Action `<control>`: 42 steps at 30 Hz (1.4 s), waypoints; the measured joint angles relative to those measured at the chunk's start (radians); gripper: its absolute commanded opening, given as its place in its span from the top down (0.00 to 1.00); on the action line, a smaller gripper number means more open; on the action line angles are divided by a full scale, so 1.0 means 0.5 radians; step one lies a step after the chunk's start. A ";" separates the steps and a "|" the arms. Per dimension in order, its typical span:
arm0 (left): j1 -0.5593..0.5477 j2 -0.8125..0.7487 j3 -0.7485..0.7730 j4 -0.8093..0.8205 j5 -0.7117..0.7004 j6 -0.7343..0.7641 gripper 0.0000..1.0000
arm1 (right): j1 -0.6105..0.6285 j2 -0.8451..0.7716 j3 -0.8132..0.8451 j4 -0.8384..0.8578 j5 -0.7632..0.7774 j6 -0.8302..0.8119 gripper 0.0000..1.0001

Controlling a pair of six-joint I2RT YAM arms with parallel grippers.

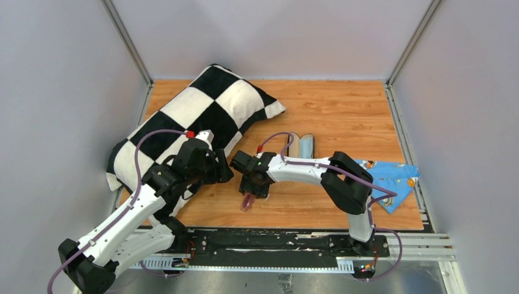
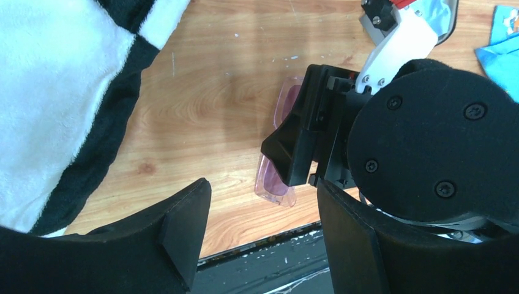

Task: Organize the sunglasses
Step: Pick up the sunglasses from the center of the board.

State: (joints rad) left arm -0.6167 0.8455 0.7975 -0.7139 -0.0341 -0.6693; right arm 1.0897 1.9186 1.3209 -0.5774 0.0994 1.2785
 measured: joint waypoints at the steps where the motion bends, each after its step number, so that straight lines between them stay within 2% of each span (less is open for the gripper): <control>1: 0.000 0.000 -0.008 0.001 0.000 0.004 0.30 | 0.002 0.018 0.029 -0.025 0.002 0.010 0.46; 16: 0.000 -0.036 -0.067 -0.007 -0.001 0.025 0.30 | 0.021 0.194 0.306 -0.368 0.143 0.040 0.53; 21: 0.000 -0.036 -0.086 -0.014 -0.006 0.025 0.29 | 0.021 0.206 0.324 -0.420 0.187 0.039 0.59; 30: 0.001 -0.027 -0.086 -0.014 -0.029 0.047 0.29 | 0.021 0.201 0.362 -0.452 0.293 -0.095 0.62; 35: 0.000 0.006 -0.086 -0.020 -0.035 0.060 0.29 | 0.014 0.034 0.227 -0.353 0.362 -0.285 0.62; 42: 0.080 0.179 -0.051 -0.021 -0.066 0.105 0.29 | 0.018 -0.449 -0.079 -0.121 0.396 -0.632 0.62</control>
State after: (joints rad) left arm -0.5766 0.9348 0.7719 -0.7246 -0.0673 -0.6167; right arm 1.0985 1.6943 1.2816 -0.6380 0.2974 0.9627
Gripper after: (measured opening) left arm 0.709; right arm 0.383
